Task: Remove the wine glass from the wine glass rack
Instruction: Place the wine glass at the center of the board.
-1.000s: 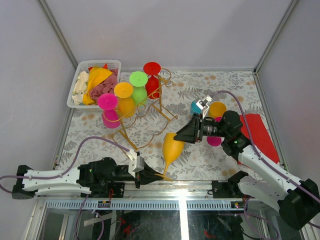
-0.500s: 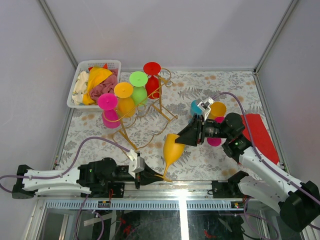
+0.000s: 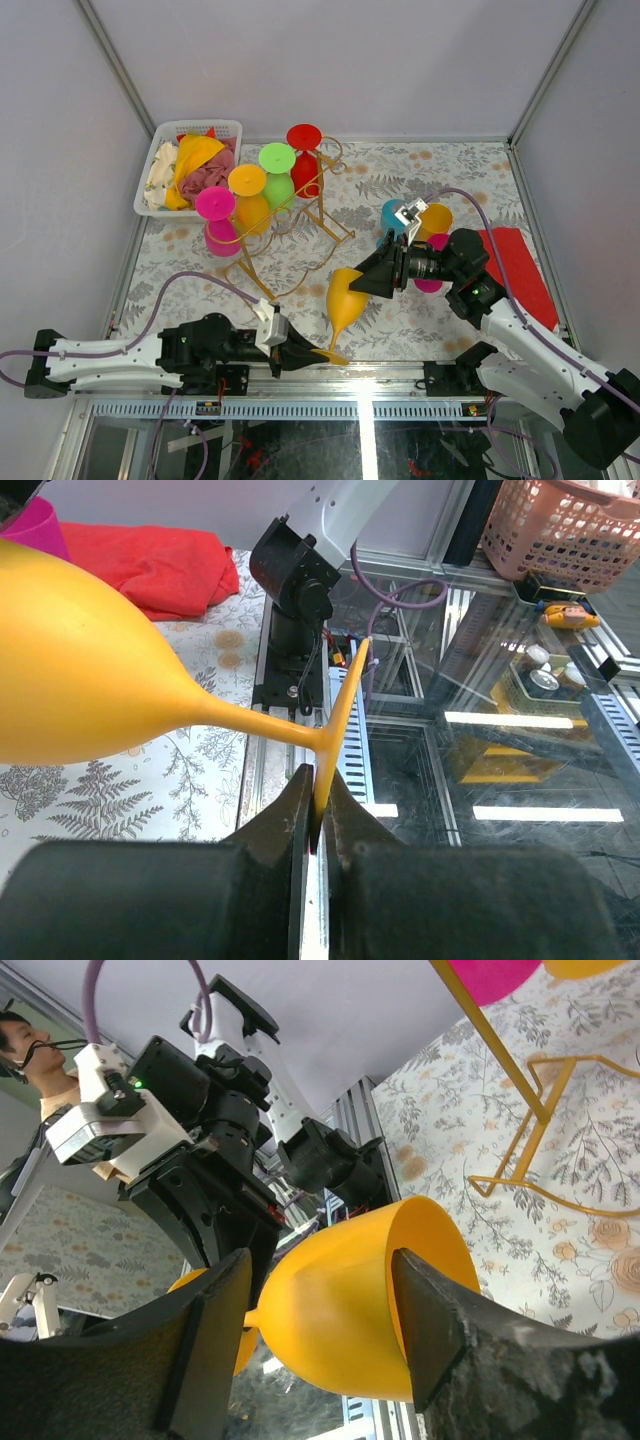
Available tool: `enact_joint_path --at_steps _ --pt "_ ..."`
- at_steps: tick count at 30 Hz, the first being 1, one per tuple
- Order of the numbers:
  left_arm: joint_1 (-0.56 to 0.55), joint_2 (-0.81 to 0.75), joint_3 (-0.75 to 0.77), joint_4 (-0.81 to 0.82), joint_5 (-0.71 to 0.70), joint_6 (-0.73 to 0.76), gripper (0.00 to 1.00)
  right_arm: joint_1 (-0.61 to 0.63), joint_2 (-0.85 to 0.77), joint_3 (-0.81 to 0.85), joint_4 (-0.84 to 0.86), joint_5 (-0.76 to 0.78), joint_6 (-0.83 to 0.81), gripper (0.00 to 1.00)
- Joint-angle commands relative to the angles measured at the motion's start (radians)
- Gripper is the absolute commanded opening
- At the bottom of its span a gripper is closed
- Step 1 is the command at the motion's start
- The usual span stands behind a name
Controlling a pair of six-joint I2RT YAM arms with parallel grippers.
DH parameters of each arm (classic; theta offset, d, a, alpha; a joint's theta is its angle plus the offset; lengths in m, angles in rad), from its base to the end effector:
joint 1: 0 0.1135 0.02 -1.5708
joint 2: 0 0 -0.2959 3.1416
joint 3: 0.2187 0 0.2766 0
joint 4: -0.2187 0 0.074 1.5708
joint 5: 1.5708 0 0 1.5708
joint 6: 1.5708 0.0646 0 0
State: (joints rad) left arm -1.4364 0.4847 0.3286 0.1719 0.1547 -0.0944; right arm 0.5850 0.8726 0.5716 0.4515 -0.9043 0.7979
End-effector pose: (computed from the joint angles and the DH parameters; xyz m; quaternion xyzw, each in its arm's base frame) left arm 0.0132 -0.1718 0.2709 0.4780 0.5135 -0.5314 0.4748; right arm 0.1538 0.1628 0.3345 -0.2671 0.6183 0.6543 0.3438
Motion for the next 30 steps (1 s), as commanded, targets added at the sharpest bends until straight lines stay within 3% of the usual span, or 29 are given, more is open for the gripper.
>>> enact_joint_path --at_steps 1,14,19,25,30 --pt "0.02 0.027 0.009 0.093 0.004 0.038 0.0 0.017 0.034 0.036 -0.037 -0.041 0.016 0.75" --pt "0.019 -0.018 0.015 0.062 0.048 0.063 0.0 0.015 0.056 0.086 -0.225 -0.022 -0.106 0.74" --pt "0.019 -0.024 0.025 0.017 0.032 0.061 0.0 0.015 0.055 0.059 -0.034 -0.157 0.002 0.64" --pt "0.019 -0.015 0.045 -0.047 -0.023 0.056 0.0 0.015 0.011 -0.033 0.366 -0.277 0.231 0.55" --pt "0.019 -0.011 0.044 -0.048 -0.028 0.056 0.0 0.015 -0.02 -0.019 0.265 -0.274 0.172 0.45"
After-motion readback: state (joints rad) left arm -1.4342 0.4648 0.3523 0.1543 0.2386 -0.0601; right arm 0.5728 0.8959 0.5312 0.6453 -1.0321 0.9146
